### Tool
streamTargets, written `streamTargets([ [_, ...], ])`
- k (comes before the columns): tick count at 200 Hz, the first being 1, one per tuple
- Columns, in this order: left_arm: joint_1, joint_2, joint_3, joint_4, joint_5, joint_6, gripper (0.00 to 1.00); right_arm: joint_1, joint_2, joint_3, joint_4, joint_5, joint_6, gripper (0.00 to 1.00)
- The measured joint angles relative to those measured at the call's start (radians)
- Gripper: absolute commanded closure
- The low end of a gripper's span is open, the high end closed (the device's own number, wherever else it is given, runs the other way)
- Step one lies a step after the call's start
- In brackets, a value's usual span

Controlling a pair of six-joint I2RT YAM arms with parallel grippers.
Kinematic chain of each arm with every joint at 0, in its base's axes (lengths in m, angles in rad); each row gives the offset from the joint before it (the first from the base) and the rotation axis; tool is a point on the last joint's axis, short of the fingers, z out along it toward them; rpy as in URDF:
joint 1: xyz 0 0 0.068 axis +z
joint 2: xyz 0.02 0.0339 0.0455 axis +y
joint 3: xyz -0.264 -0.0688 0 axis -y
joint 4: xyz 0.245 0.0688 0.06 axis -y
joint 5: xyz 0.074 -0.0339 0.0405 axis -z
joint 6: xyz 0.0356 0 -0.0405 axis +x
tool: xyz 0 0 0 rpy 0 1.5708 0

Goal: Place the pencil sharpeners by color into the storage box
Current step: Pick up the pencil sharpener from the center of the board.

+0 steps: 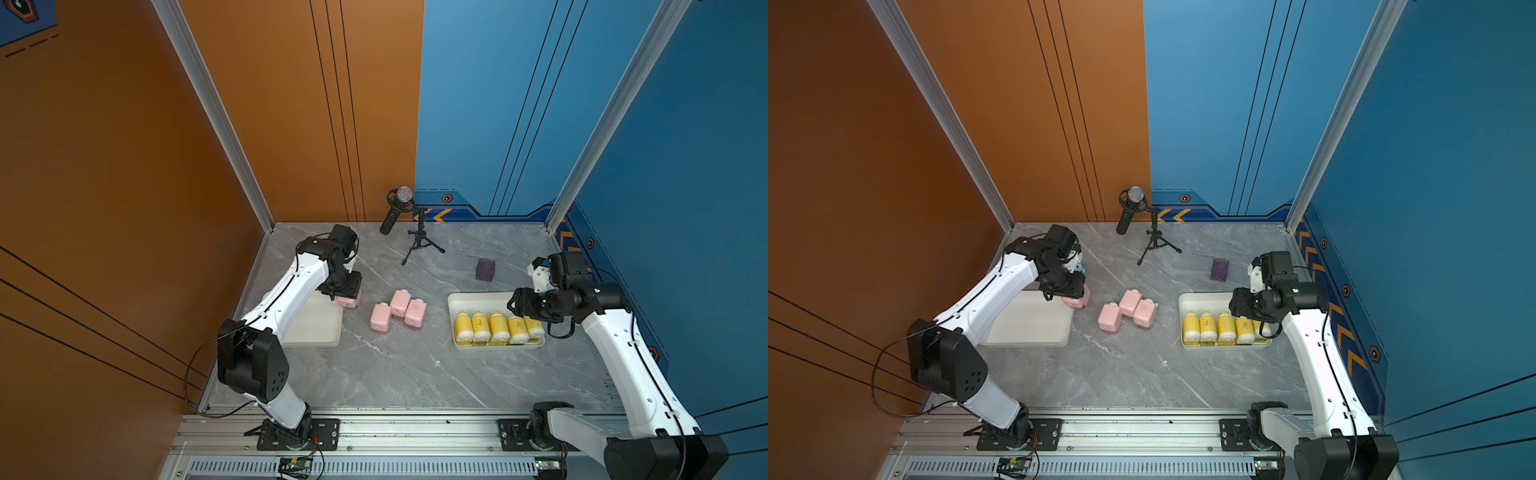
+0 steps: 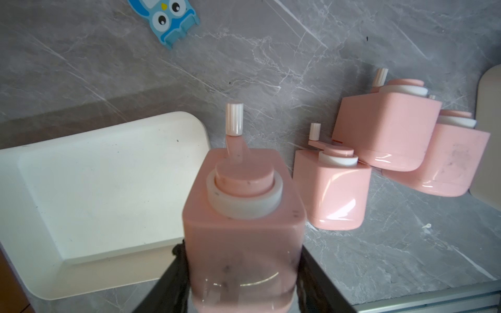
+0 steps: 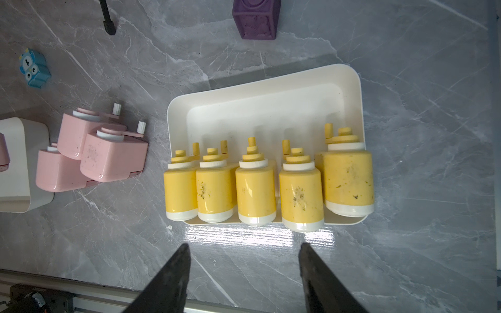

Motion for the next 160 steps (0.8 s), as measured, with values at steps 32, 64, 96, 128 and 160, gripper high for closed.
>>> streamTargets([
  [32,0.081,-0.053,-0.077,-0.018,-0.002,0.006,0.62,-0.001,0.000,0.000,0.007,-0.012,0.000,0.35],
  [64,0.126,-0.063,-0.138,-0.031,-0.002,0.010,0.62,-0.001,0.000,-0.001,0.007,-0.018,0.000,0.35],
  [96,0.124,-0.063,-0.179,-0.029,-0.001,0.009,0.63,-0.002,0.000,-0.006,0.007,-0.026,0.000,0.35],
  [128,0.124,-0.063,-0.231,-0.015,0.000,-0.005,0.63,-0.002,0.000,-0.006,0.007,-0.033,0.000,0.35],
  [160,0.124,-0.063,-0.291,0.011,0.006,-0.029,0.64,-0.002,0.000,-0.006,0.008,-0.034,0.000,0.35],
])
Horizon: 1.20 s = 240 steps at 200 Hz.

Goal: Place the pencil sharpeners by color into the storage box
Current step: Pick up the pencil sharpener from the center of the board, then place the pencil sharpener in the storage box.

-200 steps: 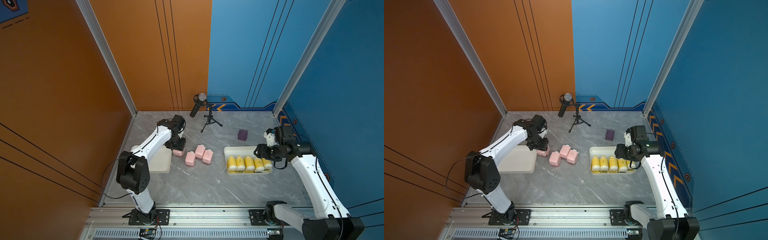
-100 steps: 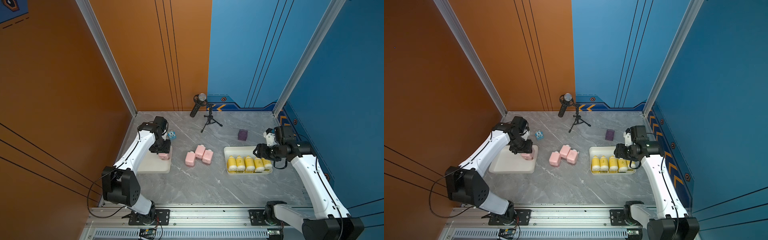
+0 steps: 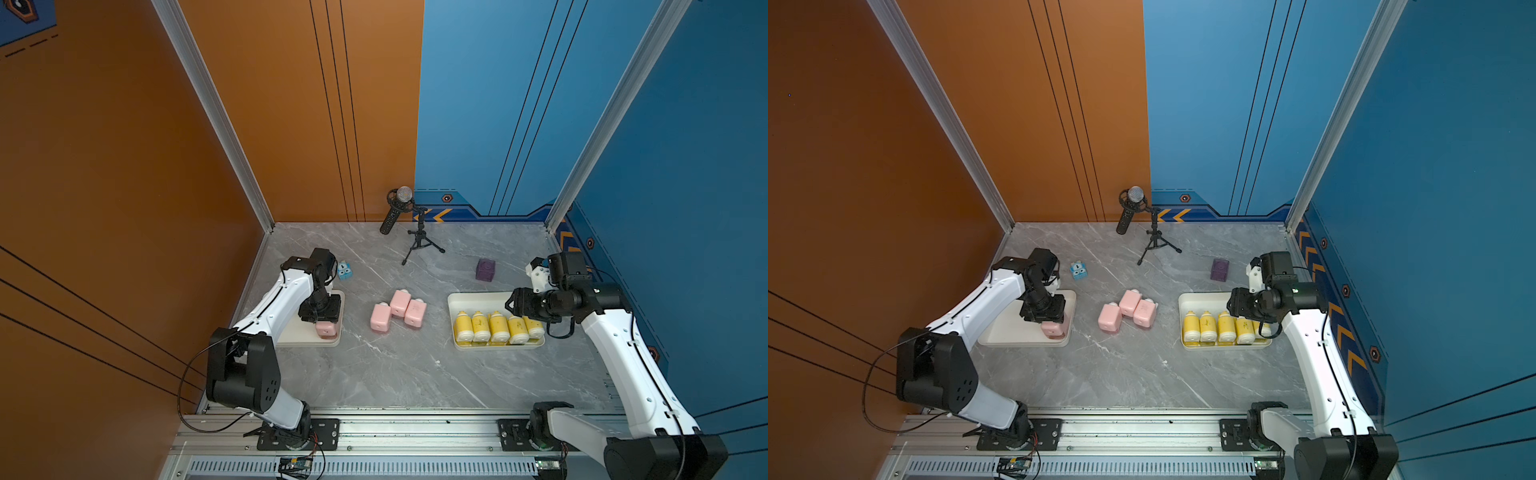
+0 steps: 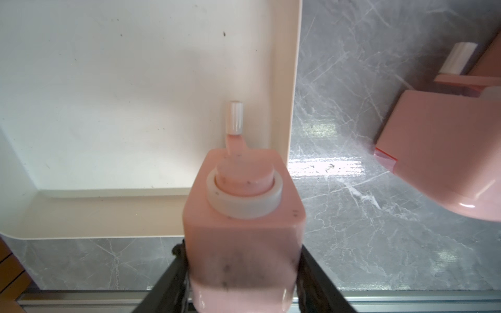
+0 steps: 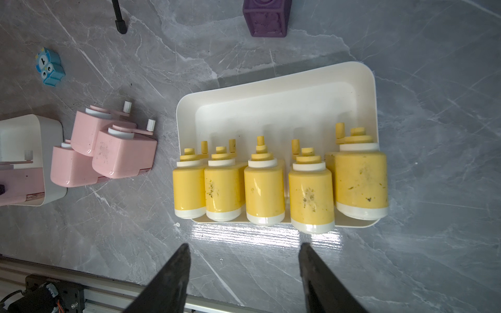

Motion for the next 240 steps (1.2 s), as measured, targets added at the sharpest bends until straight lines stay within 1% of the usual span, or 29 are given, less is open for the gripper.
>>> streamTargets([
  [68,-0.002,-0.014,-0.068,0.057,0.012,-0.044,0.65,0.000,0.000,-0.004,0.001,-0.003,0.000,0.35],
  [187,-0.055,-0.004,-0.069,0.089,0.019,-0.071,0.65,0.000,-0.001,-0.006,0.007,-0.003,0.000,0.35],
  [240,-0.061,0.029,-0.069,0.092,0.019,-0.075,0.61,0.000,-0.001,-0.006,0.007,-0.003,0.000,0.35],
])
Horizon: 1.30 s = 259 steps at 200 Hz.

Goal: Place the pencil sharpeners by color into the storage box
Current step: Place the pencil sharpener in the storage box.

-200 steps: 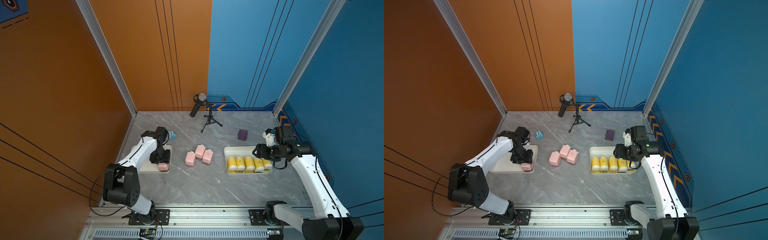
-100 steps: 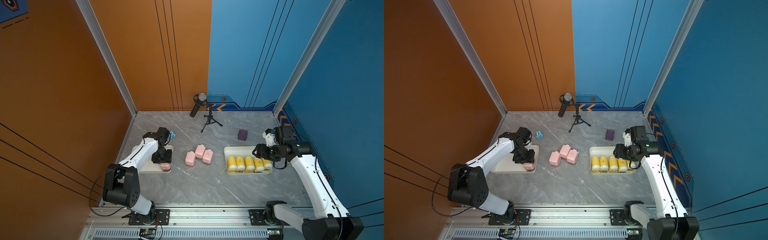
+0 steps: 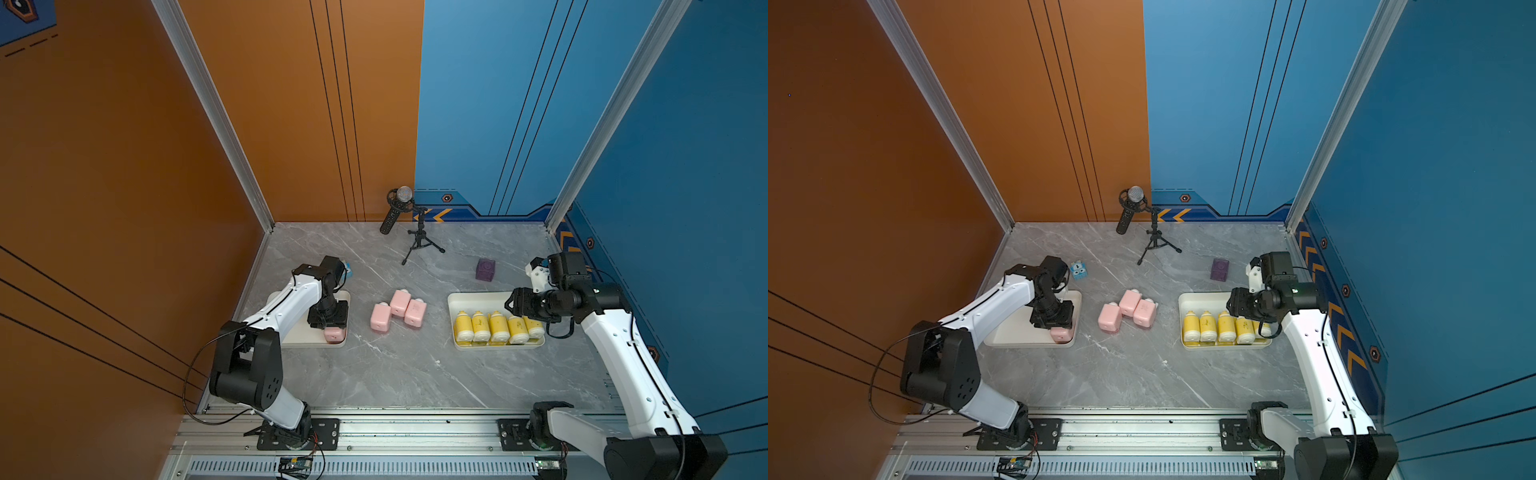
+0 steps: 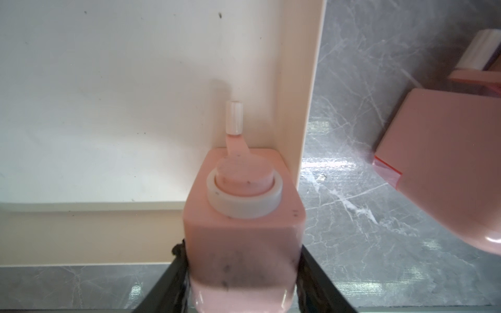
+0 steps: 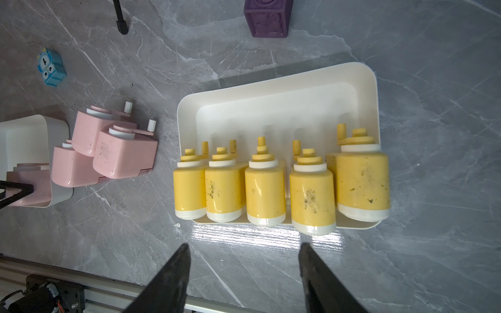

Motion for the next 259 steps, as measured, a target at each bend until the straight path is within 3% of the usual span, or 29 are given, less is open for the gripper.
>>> streamTargets([
  [151,0.000,0.005,0.002,0.000,0.000,-0.007,0.40,0.000,-0.001,0.000,0.000,0.000,0.000,0.35],
  [259,0.000,0.002,0.002,0.000,0.000,-0.022,0.34,0.000,-0.010,0.000,0.000,0.000,0.000,0.35],
])
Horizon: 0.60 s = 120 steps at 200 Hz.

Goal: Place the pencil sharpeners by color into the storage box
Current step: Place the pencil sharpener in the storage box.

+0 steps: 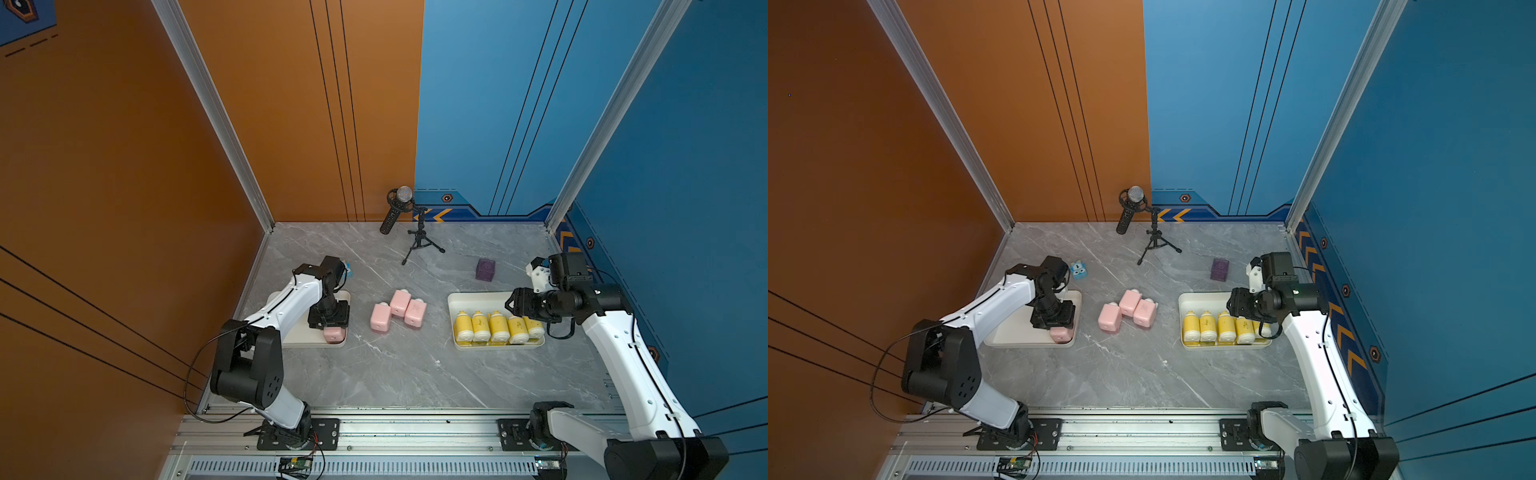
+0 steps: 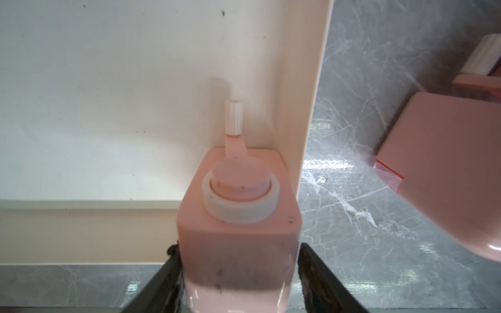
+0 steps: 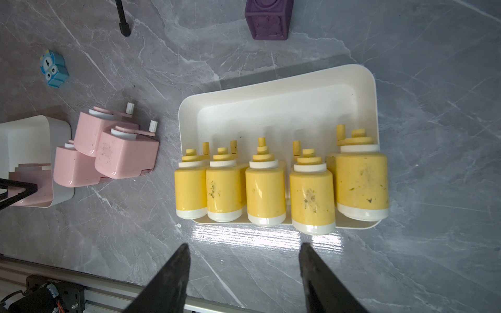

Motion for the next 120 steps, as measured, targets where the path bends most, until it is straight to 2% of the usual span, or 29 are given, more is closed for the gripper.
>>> streamTargets([
  [120,0.011,-0.046,0.000,0.007,0.000,-0.001,0.32,0.000,-0.007,0.000,0.000,0.000,0.000,0.35],
])
